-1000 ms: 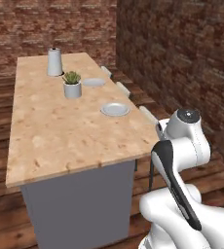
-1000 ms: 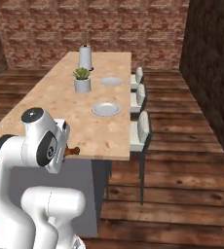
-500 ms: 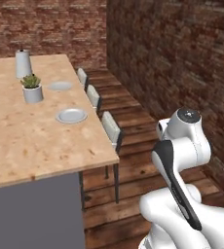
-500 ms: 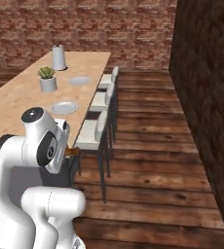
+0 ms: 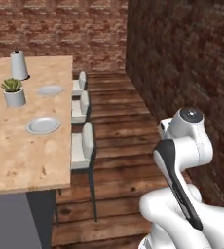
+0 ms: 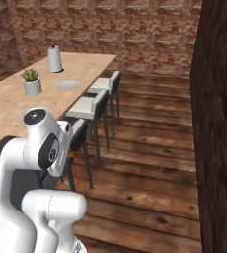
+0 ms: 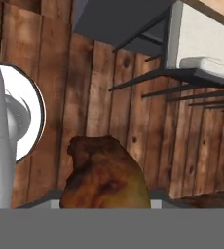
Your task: Take the chicken drumsticks from the pan and place one on each plate on the dining counter.
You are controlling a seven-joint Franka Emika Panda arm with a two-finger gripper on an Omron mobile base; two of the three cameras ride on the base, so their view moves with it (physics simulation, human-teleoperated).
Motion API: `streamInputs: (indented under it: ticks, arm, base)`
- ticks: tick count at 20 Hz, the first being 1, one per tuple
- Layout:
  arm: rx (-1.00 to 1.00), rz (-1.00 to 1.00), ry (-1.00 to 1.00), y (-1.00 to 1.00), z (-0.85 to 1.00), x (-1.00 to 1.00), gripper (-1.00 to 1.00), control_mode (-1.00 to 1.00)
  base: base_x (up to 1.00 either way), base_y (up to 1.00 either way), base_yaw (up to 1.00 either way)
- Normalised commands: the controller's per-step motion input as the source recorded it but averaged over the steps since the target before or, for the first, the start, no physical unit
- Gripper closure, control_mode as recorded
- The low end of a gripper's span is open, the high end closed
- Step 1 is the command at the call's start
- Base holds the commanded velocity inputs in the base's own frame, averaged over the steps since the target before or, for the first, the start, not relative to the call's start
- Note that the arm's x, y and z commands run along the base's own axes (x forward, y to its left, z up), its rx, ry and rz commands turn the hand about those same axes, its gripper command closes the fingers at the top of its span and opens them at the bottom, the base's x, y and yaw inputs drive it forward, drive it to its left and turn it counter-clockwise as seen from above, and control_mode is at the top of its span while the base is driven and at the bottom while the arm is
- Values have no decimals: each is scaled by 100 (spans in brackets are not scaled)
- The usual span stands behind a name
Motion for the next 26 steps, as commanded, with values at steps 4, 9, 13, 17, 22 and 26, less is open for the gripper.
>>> streamInputs:
  ticks: [4, 9, 13, 17, 22, 26]
  arm:
    - [0, 0, 0, 0, 0, 0, 100, 100]
    - [0, 0, 0, 0, 0, 0, 100, 100]
    - [0, 0, 0, 0, 0, 0, 100, 100]
    - [0, 0, 0, 0, 0, 0, 100, 100]
    - [0, 0, 0, 0, 0, 0, 100, 100]
    - [0, 0, 0, 0, 0, 0, 100, 100]
  base:
    - [78, -100, 43]
    - [67, -100, 47]
    - [71, -87, 51]
    - [80, -59, 55]
    - [75, -46, 51]
    - [35, -71, 48]
